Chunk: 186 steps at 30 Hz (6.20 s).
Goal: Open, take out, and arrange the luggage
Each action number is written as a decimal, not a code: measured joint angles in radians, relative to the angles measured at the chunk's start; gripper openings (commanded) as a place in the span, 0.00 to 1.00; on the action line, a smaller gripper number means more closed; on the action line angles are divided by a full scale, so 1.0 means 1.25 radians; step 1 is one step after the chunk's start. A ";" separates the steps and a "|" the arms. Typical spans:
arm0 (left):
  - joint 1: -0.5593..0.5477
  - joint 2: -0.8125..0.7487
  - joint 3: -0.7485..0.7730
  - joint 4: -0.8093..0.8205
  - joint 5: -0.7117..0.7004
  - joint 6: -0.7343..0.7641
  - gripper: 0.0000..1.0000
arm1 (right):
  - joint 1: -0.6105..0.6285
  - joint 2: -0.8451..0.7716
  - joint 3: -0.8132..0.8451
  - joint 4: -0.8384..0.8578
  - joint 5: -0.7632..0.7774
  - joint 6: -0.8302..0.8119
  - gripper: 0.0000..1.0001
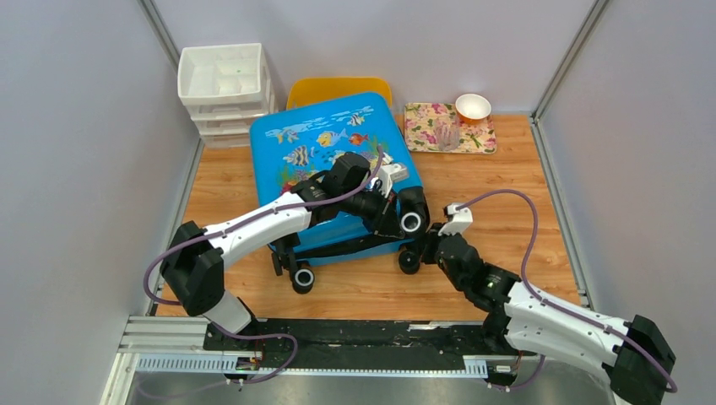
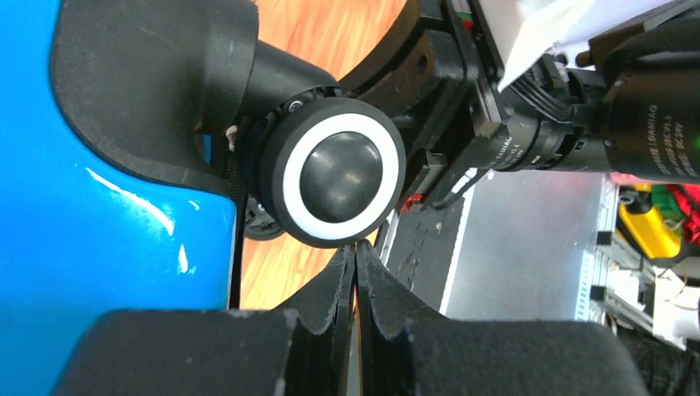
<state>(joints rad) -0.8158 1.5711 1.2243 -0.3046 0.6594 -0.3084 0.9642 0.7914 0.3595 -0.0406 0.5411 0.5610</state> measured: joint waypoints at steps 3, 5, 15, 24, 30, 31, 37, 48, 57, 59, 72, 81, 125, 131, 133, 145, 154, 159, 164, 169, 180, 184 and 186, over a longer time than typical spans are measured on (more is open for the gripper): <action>-0.001 0.009 0.000 0.045 0.008 -0.029 0.11 | -0.072 -0.015 0.000 -0.010 -0.062 0.087 0.00; -0.003 0.014 -0.002 0.067 0.012 -0.045 0.11 | -0.091 -0.019 0.002 -0.019 -0.088 0.141 0.00; -0.003 0.028 -0.009 0.092 0.038 -0.076 0.10 | -0.110 0.009 0.043 -0.089 -0.130 0.476 0.00; -0.006 0.056 0.003 0.095 0.093 -0.105 0.10 | -0.009 -0.078 -0.081 0.083 -0.047 0.195 0.00; -0.008 0.065 0.006 0.106 0.103 -0.125 0.10 | 0.060 -0.048 -0.117 0.197 0.011 -0.017 0.00; -0.008 0.068 0.006 0.111 0.103 -0.127 0.10 | 0.067 -0.034 -0.117 0.213 0.015 -0.047 0.00; -0.006 0.095 0.019 0.128 0.110 -0.145 0.10 | 0.109 0.059 -0.116 0.323 0.057 -0.237 0.00; -0.009 0.092 0.045 0.187 0.030 -0.157 0.36 | 0.151 0.087 -0.089 0.326 -0.001 -0.328 0.00; 0.201 -0.155 -0.043 0.066 -0.081 0.074 0.45 | 0.159 0.045 -0.089 0.297 -0.081 -0.328 0.00; 0.297 -0.205 -0.059 -0.013 -0.088 0.182 0.45 | 0.155 0.045 -0.088 0.290 -0.096 -0.323 0.00; 0.829 -0.437 -0.106 -0.441 -0.226 0.633 0.39 | 0.137 0.079 -0.054 0.263 -0.123 -0.287 0.00; 0.713 -0.495 -0.285 -0.516 -0.331 0.714 0.35 | 0.137 0.113 -0.018 0.226 -0.103 -0.267 0.00; 0.498 -0.504 -0.376 -0.390 -0.208 0.372 0.28 | 0.417 0.558 0.353 0.213 0.041 -0.372 0.00; 0.498 -0.500 -0.407 -0.365 -0.197 0.280 0.27 | 0.446 0.631 0.364 0.334 0.087 -0.454 0.00; 0.498 -0.496 -0.413 -0.359 -0.190 0.254 0.27 | 0.452 0.650 0.366 0.370 0.100 -0.479 0.00; 0.498 -0.489 -0.432 -0.336 -0.172 0.214 0.26 | 0.480 0.869 0.450 0.656 0.200 -0.688 0.00; 0.500 -0.503 -0.462 -0.297 -0.172 0.211 0.26 | 0.506 1.029 0.568 0.845 0.351 -0.904 0.00; 0.500 -0.513 -0.481 -0.271 -0.173 0.201 0.30 | 0.511 1.079 0.609 0.922 0.384 -0.999 0.09; 0.511 -0.516 -0.494 -0.259 -0.150 0.182 0.53 | 0.519 1.076 0.611 0.959 0.309 -1.019 0.56; 0.632 -0.508 -0.519 -0.234 -0.040 0.154 0.57 | 0.592 0.963 0.519 0.977 0.138 -1.006 0.70; 0.826 -0.579 -0.506 -0.234 0.200 0.193 0.56 | 0.652 0.617 0.439 0.743 -0.046 -0.898 0.70; 0.838 -0.622 -0.500 -0.281 0.266 0.233 0.50 | 0.599 0.521 0.450 0.481 -0.151 -0.802 0.71; 0.842 -0.613 -0.492 -0.312 0.291 0.252 0.50 | 0.550 0.486 0.458 0.381 -0.207 -0.768 0.72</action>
<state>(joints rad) 0.2371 0.8043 0.6094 -0.6949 1.0233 0.0063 1.6512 1.3983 0.9318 0.4351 0.2829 -0.3992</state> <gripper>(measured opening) 0.513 0.707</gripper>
